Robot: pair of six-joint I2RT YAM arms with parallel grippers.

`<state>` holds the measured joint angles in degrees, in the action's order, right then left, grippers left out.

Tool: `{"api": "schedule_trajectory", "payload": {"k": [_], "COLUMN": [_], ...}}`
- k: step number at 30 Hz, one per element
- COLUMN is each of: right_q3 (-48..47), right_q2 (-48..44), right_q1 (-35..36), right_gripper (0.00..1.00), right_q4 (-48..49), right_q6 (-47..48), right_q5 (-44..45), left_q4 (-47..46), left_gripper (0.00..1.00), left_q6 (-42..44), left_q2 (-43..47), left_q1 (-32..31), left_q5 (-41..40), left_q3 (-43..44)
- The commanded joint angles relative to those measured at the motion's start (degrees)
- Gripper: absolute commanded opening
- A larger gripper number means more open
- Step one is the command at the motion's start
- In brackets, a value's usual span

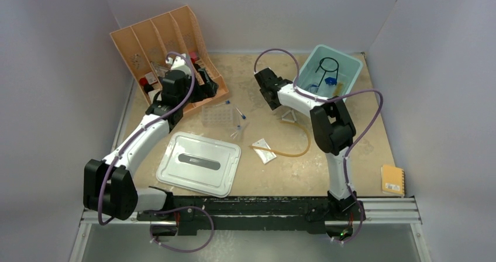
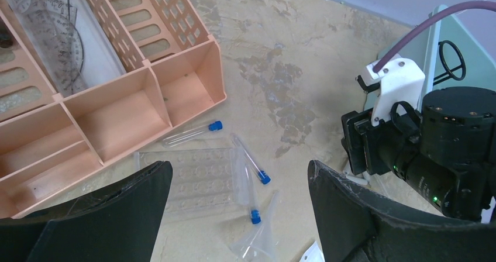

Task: Organize the chemistry lab equipment

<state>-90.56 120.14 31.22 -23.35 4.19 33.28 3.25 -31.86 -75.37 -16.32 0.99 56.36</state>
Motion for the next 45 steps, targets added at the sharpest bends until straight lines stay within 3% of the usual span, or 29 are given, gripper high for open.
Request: {"api": "schedule_trajectory", "payload": {"k": [1,11,24,28,39,45], "right_q3": [-4.08,-6.76,-5.15,-4.73,1.59,4.95], "right_q2": [0.44,3.05,3.34,3.5,-1.08,-4.52], "right_q1": [0.26,-0.87,-2.24,-3.12,-3.27,-3.27], "right_gripper": [0.59,0.61,0.67,0.68,0.63,0.57], "right_q4": [-2.18,-5.5,-3.37,-3.87,-0.58,-0.74], "right_q6": [1.75,1.54,3.4,2.3,-0.85,3.3], "right_q5": [2.31,-7.75,-4.16,-6.82,-17.27,-20.35], "left_q4": [-0.85,-0.63,-0.82,-0.85,-0.92,-0.85], "left_gripper": [0.86,0.86,0.86,0.86,0.86,0.85], "left_q6": [1.18,1.41,1.7,1.71,1.33,1.62], "left_q2": [2.72,2.24,2.1,1.69,2.07,2.12], "left_q1": [-0.28,-0.29,-0.27,-0.25,-0.24,-0.21], "left_q5": [-0.82,-0.82,-2.8,-2.75,-3.44,-3.78], "left_q3": [-0.38,0.08,-0.14,0.02,-0.64,-0.68]}}
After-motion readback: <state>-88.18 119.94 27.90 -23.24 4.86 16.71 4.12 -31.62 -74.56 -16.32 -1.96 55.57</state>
